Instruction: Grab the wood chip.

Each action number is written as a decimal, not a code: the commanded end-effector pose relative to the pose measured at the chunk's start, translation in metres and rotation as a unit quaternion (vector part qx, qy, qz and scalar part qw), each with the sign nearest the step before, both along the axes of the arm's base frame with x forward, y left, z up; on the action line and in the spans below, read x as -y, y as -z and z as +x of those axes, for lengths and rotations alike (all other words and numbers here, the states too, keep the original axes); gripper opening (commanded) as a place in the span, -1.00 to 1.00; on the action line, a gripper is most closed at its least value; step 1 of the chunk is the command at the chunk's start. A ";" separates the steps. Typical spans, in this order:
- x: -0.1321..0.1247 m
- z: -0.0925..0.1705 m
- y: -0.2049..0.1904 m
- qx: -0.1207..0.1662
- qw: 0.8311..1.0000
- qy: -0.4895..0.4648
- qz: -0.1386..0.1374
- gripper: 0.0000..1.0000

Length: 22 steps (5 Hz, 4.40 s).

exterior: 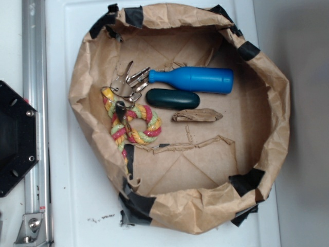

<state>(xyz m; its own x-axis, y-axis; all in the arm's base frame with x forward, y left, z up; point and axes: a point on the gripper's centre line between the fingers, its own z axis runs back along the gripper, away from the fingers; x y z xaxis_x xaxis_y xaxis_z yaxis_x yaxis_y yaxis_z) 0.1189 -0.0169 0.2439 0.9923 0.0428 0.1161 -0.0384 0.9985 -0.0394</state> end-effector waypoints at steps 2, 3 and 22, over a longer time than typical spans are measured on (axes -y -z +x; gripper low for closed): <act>-0.033 0.050 0.015 0.027 0.999 0.028 0.030 1.00; -0.038 0.104 0.043 0.031 0.995 0.086 0.041 1.00; 0.045 0.188 0.105 -0.022 0.993 0.116 0.014 -1.00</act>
